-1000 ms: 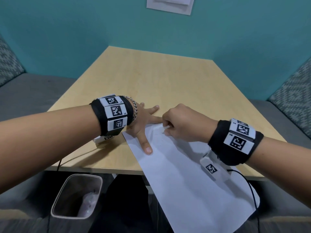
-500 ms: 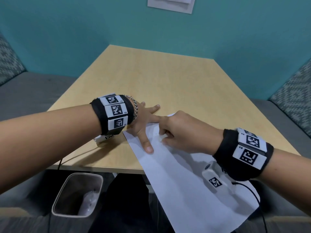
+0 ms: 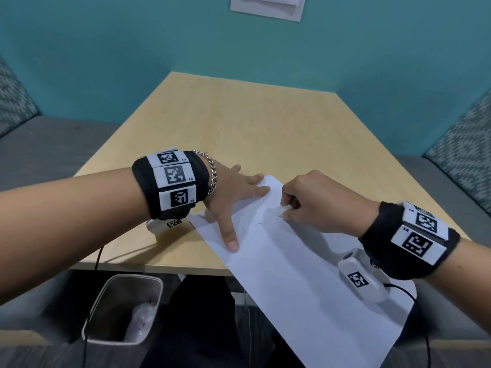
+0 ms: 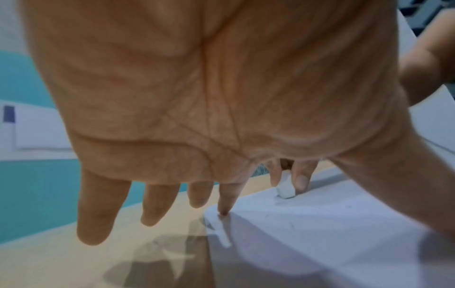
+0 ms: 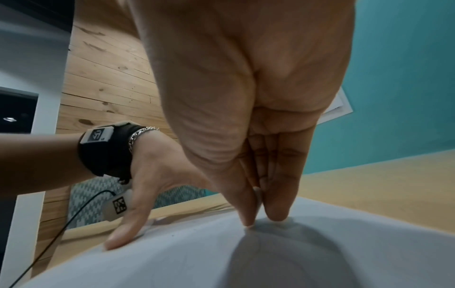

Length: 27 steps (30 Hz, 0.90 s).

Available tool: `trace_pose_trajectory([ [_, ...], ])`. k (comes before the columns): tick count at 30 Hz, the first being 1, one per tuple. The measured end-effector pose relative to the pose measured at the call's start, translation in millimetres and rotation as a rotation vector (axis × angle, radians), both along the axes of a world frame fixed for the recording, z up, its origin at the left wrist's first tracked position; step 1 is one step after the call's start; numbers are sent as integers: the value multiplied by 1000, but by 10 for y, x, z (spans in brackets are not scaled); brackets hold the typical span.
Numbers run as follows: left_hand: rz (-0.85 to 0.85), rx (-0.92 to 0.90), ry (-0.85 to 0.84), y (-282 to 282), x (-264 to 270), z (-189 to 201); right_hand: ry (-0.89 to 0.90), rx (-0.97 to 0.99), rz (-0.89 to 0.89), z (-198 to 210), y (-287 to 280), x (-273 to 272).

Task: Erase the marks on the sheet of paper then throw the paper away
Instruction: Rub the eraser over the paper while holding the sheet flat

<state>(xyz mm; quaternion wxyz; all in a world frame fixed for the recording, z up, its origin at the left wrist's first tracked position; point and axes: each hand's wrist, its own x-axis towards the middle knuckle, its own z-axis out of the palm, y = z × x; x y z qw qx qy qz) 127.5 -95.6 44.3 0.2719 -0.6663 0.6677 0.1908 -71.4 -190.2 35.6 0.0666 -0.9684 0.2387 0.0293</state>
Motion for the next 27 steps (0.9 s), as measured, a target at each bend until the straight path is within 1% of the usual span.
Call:
trace_pose_trajectory([
  [4,-21,23,36,-39,60,-74,-13,2,23,41,25,54],
  [9,-25,9,82,-18,78,-88,-15,-52,184,-56,289,120],
  [11,-22,20,70,-22,85,-97,10,-82,151,-44,221,128],
  [14,-17,35,35,-25,80,-108,4,-67,59,15,84,126],
  [15,-24,32,29,-25,71,-103,2,-58,64,17,102,126],
  [19,-31,26,41,-22,69,-96,23,-32,189,-19,366,136],
  [24,-17,52,40,-57,95,-134,31,-108,66,23,158,139],
  [27,-7,55,65,-52,104,-126,51,-118,115,-9,307,135],
])
